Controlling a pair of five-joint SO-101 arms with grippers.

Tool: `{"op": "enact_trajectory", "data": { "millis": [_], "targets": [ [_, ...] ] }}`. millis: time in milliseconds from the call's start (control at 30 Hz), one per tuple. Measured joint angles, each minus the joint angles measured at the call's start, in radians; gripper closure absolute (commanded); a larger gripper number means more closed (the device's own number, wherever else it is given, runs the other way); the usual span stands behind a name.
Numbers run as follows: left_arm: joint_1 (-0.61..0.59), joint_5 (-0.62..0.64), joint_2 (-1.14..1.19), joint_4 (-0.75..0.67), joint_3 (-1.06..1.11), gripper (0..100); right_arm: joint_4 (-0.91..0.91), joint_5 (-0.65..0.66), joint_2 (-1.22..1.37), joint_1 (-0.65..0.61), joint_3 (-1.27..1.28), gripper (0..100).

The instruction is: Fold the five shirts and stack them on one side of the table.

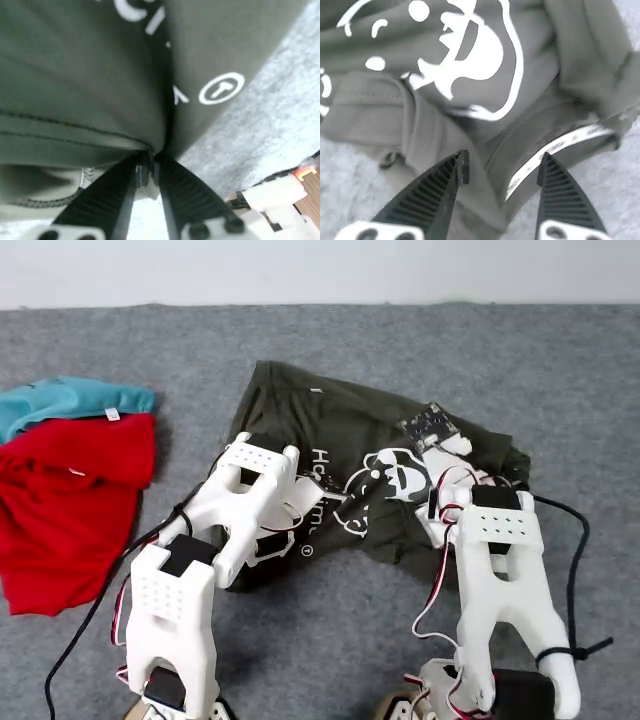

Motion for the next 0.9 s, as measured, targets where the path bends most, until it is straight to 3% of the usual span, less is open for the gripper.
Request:
{"op": "enact_trajectory", "data": {
  "millis": [167,333,667,900],
  "targets": [
    [0.000,0.000,0.005,-0.044,0.003,99,0.127,-0.008,0.000,-0.041,0.000,76.8],
    [0.000,0.000,0.005,-0.057,0.011,99,0.121,-0.011,0.000,-0.080,0.002,76.8],
    [0.000,0.000,0.006,-0.057,0.009,99,-0.222,-0.011,0.000,-0.034,0.153,76.8],
    [0.000,0.000,0.006,-0.063,0.012,99,-0.307,-0.011,0.000,0.098,0.130,76.8]
  ]
}}
